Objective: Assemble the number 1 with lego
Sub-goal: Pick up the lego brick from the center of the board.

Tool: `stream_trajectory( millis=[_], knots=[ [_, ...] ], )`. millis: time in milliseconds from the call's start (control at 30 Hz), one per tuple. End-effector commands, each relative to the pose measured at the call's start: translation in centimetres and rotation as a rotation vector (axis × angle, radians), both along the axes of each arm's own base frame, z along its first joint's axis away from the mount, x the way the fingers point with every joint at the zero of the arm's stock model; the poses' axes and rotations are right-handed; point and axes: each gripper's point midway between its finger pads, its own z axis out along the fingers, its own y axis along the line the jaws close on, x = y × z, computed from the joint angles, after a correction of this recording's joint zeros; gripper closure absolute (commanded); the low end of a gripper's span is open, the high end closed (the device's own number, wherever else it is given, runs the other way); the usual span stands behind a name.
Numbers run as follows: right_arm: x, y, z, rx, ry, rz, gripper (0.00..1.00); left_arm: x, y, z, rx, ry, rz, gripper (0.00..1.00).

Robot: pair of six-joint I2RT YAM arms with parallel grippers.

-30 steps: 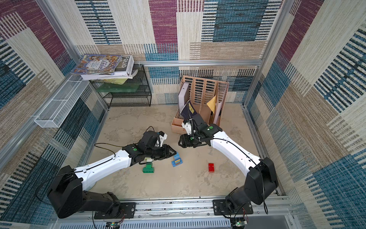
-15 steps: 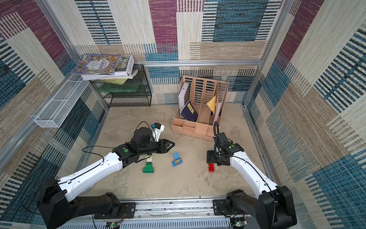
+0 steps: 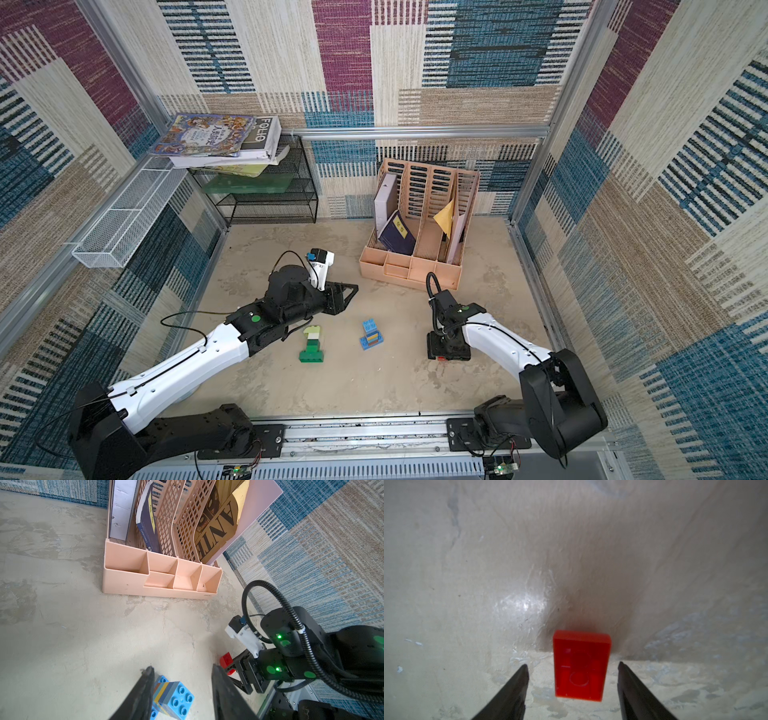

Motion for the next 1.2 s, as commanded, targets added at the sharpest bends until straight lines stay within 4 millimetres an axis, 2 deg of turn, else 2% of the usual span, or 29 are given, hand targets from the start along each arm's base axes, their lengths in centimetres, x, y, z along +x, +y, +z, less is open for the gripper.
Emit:
stream_trajectory(
  millis=[0,300,433,533,633,700,767,867,933,967,1033,1167],
  knots=[
    [0.5,0.0,-0.2,-0.017,-0.014,-0.022,0.40,0.7,0.2,1.2,-0.005,-0.060,0.016,0.52],
    [1.1,-0.3,-0.7,-0.051,-0.021,-0.027,0.55,1.2,1.0,1.8,0.008,-0.109,0.029,0.52],
    [1.1,0.0,-1.0,-0.041,-0.014,-0.024,0.69,1.4,1.1,2.0,0.021,-0.131,0.023,0.52],
    [1.8,0.8,0.2,-0.003,-0.041,-0.009,0.76,1.4,1.1,2.5,0.037,-0.163,0.010,0.52],
    [3.9,3.4,4.0,0.123,-0.127,0.050,0.84,1.4,1.1,3.4,0.074,-0.237,-0.025,0.52],
    [5.3,6.0,7.5,0.264,-0.179,0.114,0.85,1.1,1.1,4.5,0.106,-0.309,-0.068,0.50],
    [6.4,9.6,11.8,0.486,-0.228,0.212,0.84,0.5,0.9,6.1,0.144,-0.404,-0.127,0.48],
    [6.3,14.1,18.3,0.812,-0.246,0.374,0.84,-1.2,-0.1,8.2,0.189,-0.554,-0.273,0.41],
    [5.5,16.0,21.8,0.959,-0.229,0.482,0.84,-2.5,-0.6,9.0,0.216,-0.649,-0.374,0.39],
    [5.1,16.4,23.0,0.995,-0.217,0.524,0.84,-3.1,-0.8,9.4,0.235,-0.693,-0.416,0.37],
    [4.6,16.6,24.0,1.000,-0.200,0.578,0.84,-4.4,-0.9,9.7,0.273,-0.754,-0.498,0.37],
    [3.9,16.5,24.4,0.981,-0.251,0.670,0.80,-6.4,-1.1,9.1,0.325,-0.781,-0.643,0.37]
  ],
)
